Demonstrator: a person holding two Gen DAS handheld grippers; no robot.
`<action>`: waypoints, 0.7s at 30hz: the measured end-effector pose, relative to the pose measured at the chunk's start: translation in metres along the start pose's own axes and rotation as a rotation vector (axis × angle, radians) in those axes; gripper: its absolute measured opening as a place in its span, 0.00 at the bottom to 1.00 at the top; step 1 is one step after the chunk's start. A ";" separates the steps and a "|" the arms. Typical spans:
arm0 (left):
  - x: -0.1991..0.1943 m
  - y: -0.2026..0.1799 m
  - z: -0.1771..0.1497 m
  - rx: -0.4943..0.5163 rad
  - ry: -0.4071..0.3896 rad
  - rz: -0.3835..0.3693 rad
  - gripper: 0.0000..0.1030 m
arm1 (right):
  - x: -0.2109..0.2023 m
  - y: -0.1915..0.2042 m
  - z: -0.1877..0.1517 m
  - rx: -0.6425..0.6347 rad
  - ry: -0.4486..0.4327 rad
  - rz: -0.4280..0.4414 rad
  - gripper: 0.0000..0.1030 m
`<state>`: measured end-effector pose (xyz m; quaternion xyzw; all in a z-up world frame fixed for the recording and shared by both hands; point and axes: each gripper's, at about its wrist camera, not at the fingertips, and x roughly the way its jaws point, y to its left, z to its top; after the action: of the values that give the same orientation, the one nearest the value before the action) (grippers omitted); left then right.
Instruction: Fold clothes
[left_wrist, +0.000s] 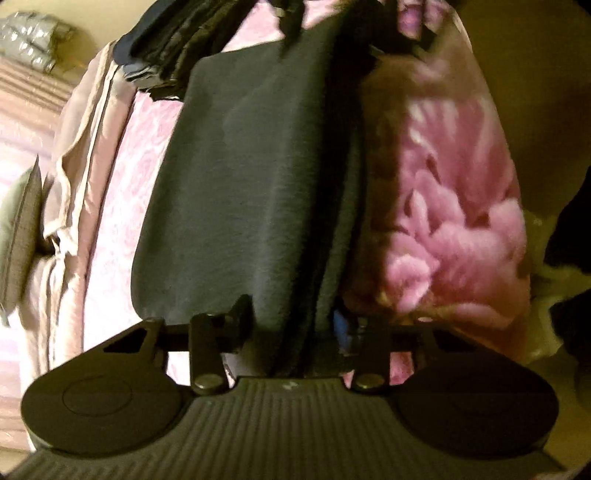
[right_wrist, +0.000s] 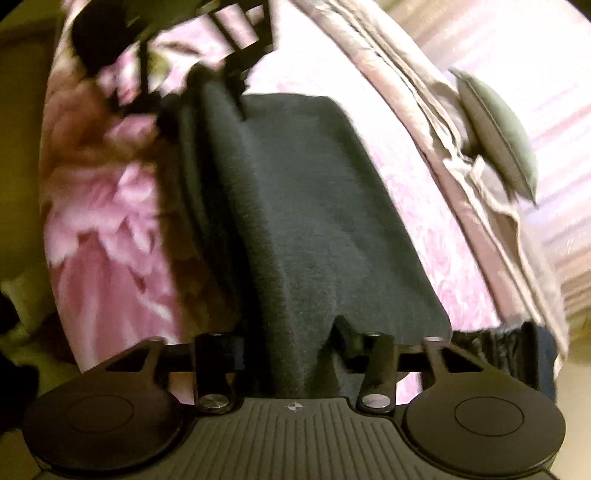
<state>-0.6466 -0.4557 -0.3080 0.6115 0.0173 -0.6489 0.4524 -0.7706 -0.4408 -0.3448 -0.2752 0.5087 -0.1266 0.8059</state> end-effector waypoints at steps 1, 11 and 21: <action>-0.001 0.004 -0.002 -0.021 -0.004 -0.013 0.35 | 0.002 0.007 -0.002 -0.029 0.000 -0.013 0.69; -0.017 0.034 -0.002 -0.079 -0.022 -0.095 0.34 | 0.006 -0.008 -0.009 -0.010 0.068 0.026 0.39; -0.081 0.084 0.010 -0.044 -0.032 -0.078 0.29 | -0.071 -0.071 0.036 0.053 0.079 0.049 0.32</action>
<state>-0.6159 -0.4647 -0.1958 0.5897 0.0481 -0.6754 0.4402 -0.7651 -0.4533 -0.2393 -0.2359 0.5434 -0.1309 0.7950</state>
